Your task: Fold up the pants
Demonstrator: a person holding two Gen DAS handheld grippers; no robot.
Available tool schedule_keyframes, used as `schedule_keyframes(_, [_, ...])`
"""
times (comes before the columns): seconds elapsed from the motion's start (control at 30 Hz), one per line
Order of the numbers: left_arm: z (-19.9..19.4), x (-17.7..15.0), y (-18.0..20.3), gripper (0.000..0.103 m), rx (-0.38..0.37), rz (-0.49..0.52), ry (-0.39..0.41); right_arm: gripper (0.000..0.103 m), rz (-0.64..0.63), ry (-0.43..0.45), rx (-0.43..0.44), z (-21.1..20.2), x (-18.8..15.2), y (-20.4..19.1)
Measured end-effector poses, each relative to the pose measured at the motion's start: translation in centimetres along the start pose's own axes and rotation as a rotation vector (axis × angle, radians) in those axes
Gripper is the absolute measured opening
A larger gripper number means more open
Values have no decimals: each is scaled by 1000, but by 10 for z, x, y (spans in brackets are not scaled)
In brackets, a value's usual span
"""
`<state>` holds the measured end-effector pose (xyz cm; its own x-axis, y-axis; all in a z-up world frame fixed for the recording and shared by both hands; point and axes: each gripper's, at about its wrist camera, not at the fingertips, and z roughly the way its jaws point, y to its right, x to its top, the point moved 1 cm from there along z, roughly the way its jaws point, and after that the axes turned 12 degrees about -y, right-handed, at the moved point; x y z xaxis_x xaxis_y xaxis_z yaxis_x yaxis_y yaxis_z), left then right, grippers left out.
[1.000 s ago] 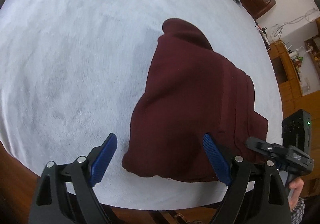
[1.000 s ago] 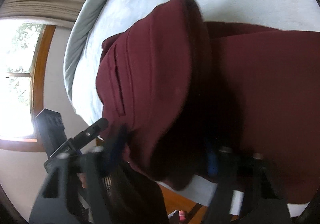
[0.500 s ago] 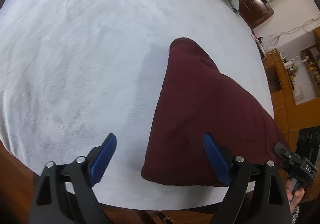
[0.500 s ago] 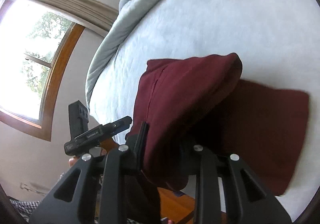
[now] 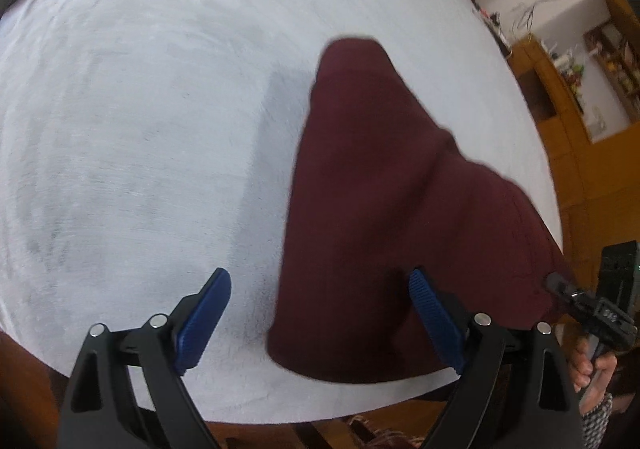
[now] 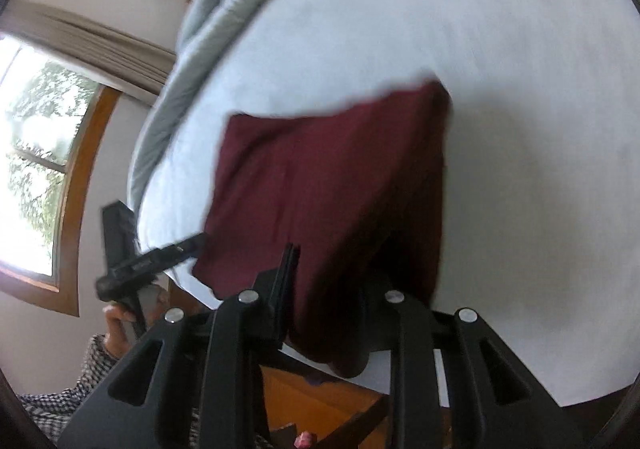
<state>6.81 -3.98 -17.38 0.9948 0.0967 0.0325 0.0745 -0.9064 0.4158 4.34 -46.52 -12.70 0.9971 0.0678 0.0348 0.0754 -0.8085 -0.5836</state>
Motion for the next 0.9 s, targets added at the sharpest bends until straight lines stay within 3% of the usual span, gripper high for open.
schedule_keyframes(0.07, [9,3,-1,91,31,-13,-19,25,-1,-32,-43,23,-3,6])
schedule_keyframes(0.17, [10,6,-5,92,6,-50,-18,25,25,-18,11,33,-2,12])
schedule_keyframes(0.3, [6,10,-10,92,-5,-59,-30,28,-16,-43,-9,30,-5,8])
schedule_keyframes(0.33, [4,14,-10,92,-4,-58,-29,32,-41,-56,-14,27,-6,5])
schedule_keyframes(0.4, [1,14,-14,92,2,-49,-27,52,-59,-91,-42,18,-7,4])
schedule_keyframes(0.53, [-12,24,-12,92,19,-29,0,68,-73,-42,-61,-12,4,9])
schedule_keyframes(0.7, [-22,60,-9,92,46,-21,29,69,0,21,-47,-28,54,24])
schedule_keyframes(0.9, [-11,106,-2,92,84,-13,3,63,76,-51,-9,3,104,46])
